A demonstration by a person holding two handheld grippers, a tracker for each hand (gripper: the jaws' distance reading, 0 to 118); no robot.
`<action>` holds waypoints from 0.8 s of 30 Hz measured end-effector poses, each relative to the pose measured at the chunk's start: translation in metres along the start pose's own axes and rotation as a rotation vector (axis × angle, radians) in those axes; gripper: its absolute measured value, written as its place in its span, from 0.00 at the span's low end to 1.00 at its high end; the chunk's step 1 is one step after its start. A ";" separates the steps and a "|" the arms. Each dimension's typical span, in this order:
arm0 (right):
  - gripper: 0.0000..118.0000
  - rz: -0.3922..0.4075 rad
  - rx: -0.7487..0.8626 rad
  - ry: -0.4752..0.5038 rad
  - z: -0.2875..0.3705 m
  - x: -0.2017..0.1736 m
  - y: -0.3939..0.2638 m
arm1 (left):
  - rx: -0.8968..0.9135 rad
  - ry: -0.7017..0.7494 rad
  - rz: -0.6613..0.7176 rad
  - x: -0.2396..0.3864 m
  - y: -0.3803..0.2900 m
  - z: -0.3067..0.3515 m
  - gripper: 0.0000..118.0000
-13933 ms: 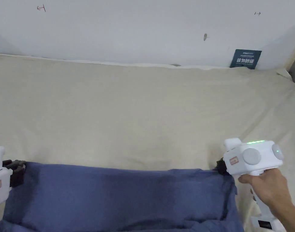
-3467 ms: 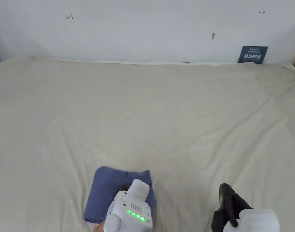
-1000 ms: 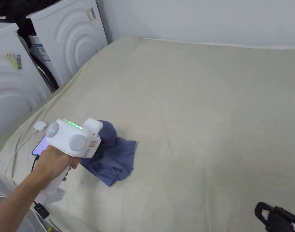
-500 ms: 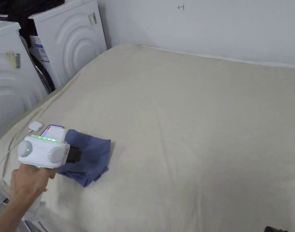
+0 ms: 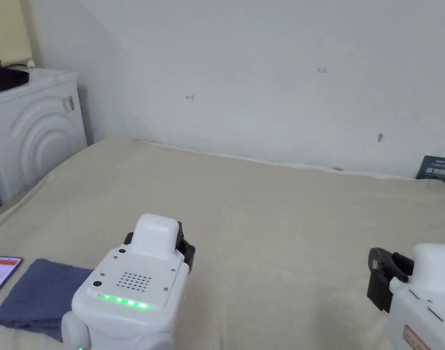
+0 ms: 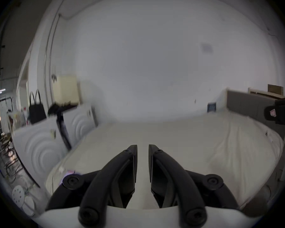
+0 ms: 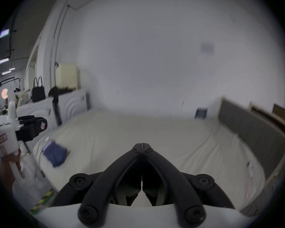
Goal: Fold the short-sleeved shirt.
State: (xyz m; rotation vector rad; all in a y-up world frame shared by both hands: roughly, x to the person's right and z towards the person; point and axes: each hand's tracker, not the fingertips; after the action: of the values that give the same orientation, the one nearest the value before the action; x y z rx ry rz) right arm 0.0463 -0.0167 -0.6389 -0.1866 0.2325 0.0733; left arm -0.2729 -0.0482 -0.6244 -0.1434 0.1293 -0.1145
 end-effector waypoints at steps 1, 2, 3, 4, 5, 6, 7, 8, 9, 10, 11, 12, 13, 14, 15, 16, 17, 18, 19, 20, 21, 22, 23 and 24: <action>0.00 -0.007 0.080 -0.050 0.016 -0.002 0.010 | 0.044 0.017 0.006 0.017 0.024 0.011 0.13; 0.00 -0.016 0.142 -0.070 0.029 -0.003 0.019 | 0.086 0.014 0.021 0.035 0.046 0.023 0.13; 0.00 -0.007 0.169 -0.049 0.040 -0.003 0.029 | 0.141 0.009 0.033 0.045 0.061 0.028 0.13; 0.00 0.006 0.186 -0.064 0.048 -0.004 0.038 | 0.158 0.011 0.041 0.053 0.075 0.033 0.13; 0.00 0.019 0.208 -0.093 0.055 -0.006 0.045 | 0.165 0.004 0.045 0.059 0.086 0.038 0.13; 0.00 0.028 0.219 -0.100 0.061 -0.006 0.053 | 0.191 -0.028 0.072 0.064 0.100 0.048 0.13; 0.00 0.022 0.219 -0.097 0.063 -0.005 0.058 | 0.216 -0.036 0.095 0.069 0.107 0.053 0.13; 0.00 0.014 0.225 -0.103 0.064 -0.004 0.061 | 0.213 -0.039 0.109 0.074 0.111 0.056 0.13; 0.00 0.000 0.233 -0.105 0.065 -0.002 0.063 | 0.209 -0.053 0.103 0.079 0.114 0.058 0.13; 0.00 -0.021 0.216 -0.114 0.063 -0.002 0.061 | 0.203 -0.065 0.104 0.080 0.112 0.061 0.13; 0.00 -0.034 0.174 -0.138 0.060 -0.001 0.055 | 0.185 -0.080 0.103 0.086 0.105 0.064 0.13; 0.00 -0.028 0.153 -0.149 0.061 -0.002 0.045 | 0.180 -0.075 0.087 0.093 0.092 0.067 0.13; 0.00 -0.025 0.147 -0.148 0.063 -0.002 0.032 | 0.173 -0.061 0.072 0.096 0.078 0.071 0.13; 0.00 -0.055 0.129 -0.161 0.063 -0.001 0.025 | 0.152 -0.052 0.068 0.098 0.069 0.073 0.13; 0.00 -0.092 0.115 -0.122 0.063 0.002 0.020 | 0.137 -0.076 0.063 0.099 0.061 0.075 0.13; 0.00 -0.083 0.120 -0.092 0.065 0.003 0.020 | 0.137 -0.089 0.056 0.099 0.058 0.076 0.13; 0.00 -0.071 0.121 -0.101 0.067 0.002 0.020 | 0.136 -0.078 0.050 0.100 0.059 0.076 0.13; 0.00 -0.031 0.130 -0.130 0.071 -0.003 0.023 | 0.125 -0.064 0.047 0.094 0.060 0.074 0.13; 0.00 -0.015 0.141 -0.135 0.073 -0.004 0.025 | 0.126 -0.067 0.050 0.092 0.064 0.075 0.13; 0.00 -0.018 0.142 -0.133 0.074 -0.006 0.026 | 0.144 -0.062 0.059 0.090 0.065 0.076 0.13; 0.00 -0.021 0.148 -0.126 0.074 -0.007 0.027 | 0.152 -0.059 0.064 0.086 0.068 0.077 0.13; 0.00 -0.025 0.154 -0.118 0.074 -0.008 0.028 | 0.151 -0.059 0.066 0.083 0.070 0.077 0.13; 0.00 -0.028 0.156 -0.108 0.074 -0.009 0.027 | 0.148 -0.057 0.071 0.082 0.072 0.077 0.13; 0.00 -0.030 0.153 -0.105 0.073 -0.010 0.027 | 0.141 -0.056 0.075 0.082 0.072 0.078 0.13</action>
State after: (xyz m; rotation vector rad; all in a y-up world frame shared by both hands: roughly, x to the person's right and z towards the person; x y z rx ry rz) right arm 0.0499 0.0233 -0.5717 -0.0341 0.1296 0.0349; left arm -0.1741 0.0229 -0.5680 -0.0015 0.0707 -0.0446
